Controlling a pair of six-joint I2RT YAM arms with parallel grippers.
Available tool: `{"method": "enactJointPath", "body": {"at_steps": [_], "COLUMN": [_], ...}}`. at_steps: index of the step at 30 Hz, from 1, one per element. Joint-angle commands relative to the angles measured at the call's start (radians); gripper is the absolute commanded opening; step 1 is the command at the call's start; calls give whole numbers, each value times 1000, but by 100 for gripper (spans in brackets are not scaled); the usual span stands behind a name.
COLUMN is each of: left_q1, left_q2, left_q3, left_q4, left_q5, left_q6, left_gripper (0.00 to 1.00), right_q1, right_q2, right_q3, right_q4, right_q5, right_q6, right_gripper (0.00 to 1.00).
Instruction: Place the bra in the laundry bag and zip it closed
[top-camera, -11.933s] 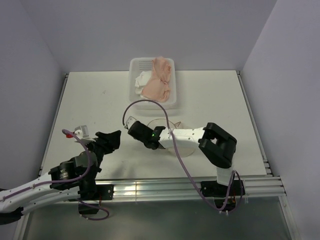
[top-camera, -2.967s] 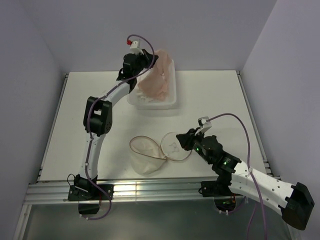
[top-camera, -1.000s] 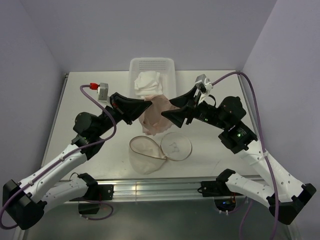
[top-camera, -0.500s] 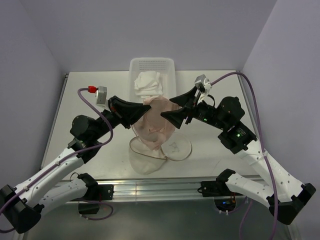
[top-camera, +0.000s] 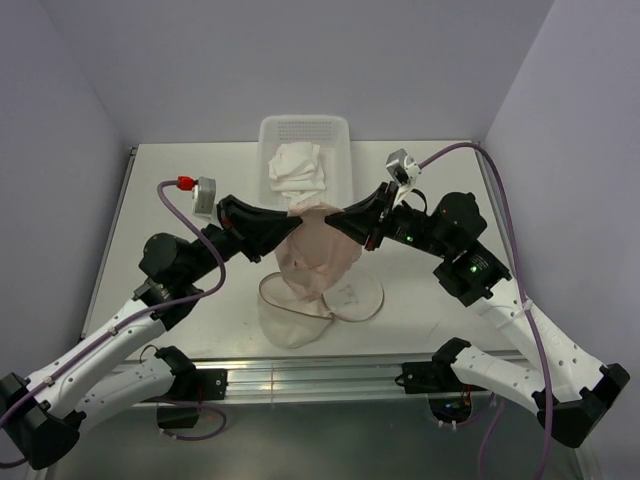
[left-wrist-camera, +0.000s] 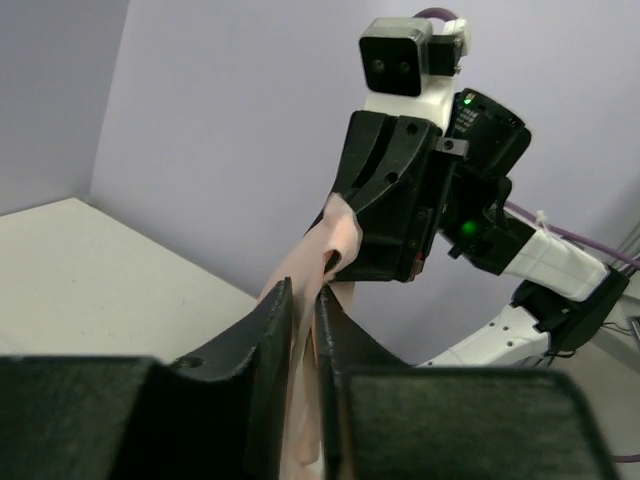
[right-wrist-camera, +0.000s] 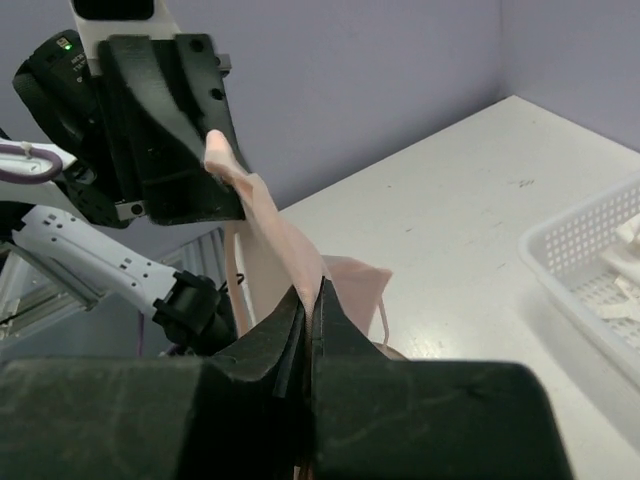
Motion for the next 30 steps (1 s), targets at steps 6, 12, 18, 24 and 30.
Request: {"method": "enactJointPath", "body": {"at_steps": [6, 12, 18, 24, 30], "left_q1": [-6, -6, -6, -7, -10], "left_q2": [-120, -233, -209, -181, -190], "left_q3": [-11, -72, -123, -127, -160], "left_q4": [-220, -346, -322, -258, -207], "left_q5": [-107, -150, -150, -173, -65], "left_q6": [122, 160, 168, 218, 217], "left_gripper": [94, 99, 99, 99, 99], "right_q1": [-46, -101, -110, -112, -118], "right_q2": [20, 40, 51, 47, 46], "right_q3": [83, 132, 142, 160, 165], "right_q4": [24, -8, 16, -29, -72], "right_q5": [-73, -157, -251, -268, -263], "right_q6": [40, 55, 101, 88, 65], "right_gripper": [0, 0, 0, 0, 0]}}
